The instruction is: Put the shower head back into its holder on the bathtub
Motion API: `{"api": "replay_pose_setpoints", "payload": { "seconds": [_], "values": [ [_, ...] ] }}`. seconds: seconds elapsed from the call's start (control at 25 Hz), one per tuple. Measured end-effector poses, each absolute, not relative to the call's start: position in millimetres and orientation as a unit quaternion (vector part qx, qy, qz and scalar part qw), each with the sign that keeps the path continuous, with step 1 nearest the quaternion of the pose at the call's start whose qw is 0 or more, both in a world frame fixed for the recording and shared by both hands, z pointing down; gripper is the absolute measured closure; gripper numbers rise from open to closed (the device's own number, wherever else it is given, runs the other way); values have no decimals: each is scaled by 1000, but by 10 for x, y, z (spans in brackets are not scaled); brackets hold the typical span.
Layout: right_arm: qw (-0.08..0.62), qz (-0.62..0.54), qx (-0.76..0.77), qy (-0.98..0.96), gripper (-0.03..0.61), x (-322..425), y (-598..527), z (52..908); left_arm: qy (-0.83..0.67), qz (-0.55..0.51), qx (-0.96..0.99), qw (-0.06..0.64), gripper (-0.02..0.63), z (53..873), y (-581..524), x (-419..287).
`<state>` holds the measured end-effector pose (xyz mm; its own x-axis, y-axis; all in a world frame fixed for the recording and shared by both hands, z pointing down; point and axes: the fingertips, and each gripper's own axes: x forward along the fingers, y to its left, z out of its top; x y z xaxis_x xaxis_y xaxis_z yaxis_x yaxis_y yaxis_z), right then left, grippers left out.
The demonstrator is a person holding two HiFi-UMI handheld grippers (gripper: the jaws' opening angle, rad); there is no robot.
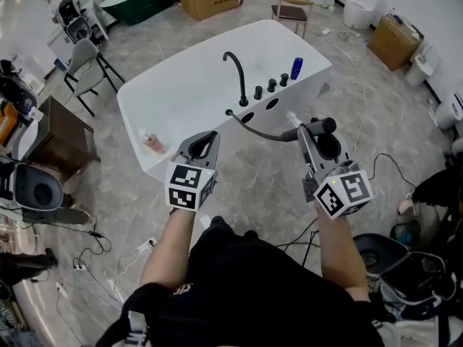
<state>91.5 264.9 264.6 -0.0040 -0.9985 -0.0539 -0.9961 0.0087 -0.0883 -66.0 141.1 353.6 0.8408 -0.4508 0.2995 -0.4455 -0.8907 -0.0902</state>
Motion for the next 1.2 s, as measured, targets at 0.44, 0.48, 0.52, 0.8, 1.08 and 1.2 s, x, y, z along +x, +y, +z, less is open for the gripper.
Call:
{"api": "replay_pose_setpoints", "payload": {
  "seconds": [0.44,0.48,0.52,0.8,1.08,1.2],
  "values": [
    [55,-13,-693,719,432,1209,2210,2757,241,-181,-953,-11,594,3863,966,-409],
    [53,-16,-694,718,432,1233,2126,2764,242,-181,-953,-14,594,3894,880,-377],
    [50,-18,-695,717,433,1256,2033,2766,242,-181,-953,-16,594,3922,786,-346],
    [40,-23,-695,718,431,1481,1240,2899,236,-183,-954,-30,594,4129,14,-95],
    [20,-37,-687,725,432,1537,163,2983,235,-182,-953,-50,594,4256,-1034,58],
    [16,-46,-687,725,433,1552,-184,3025,234,-181,-954,-54,594,4275,-1415,95]
  ]
}}
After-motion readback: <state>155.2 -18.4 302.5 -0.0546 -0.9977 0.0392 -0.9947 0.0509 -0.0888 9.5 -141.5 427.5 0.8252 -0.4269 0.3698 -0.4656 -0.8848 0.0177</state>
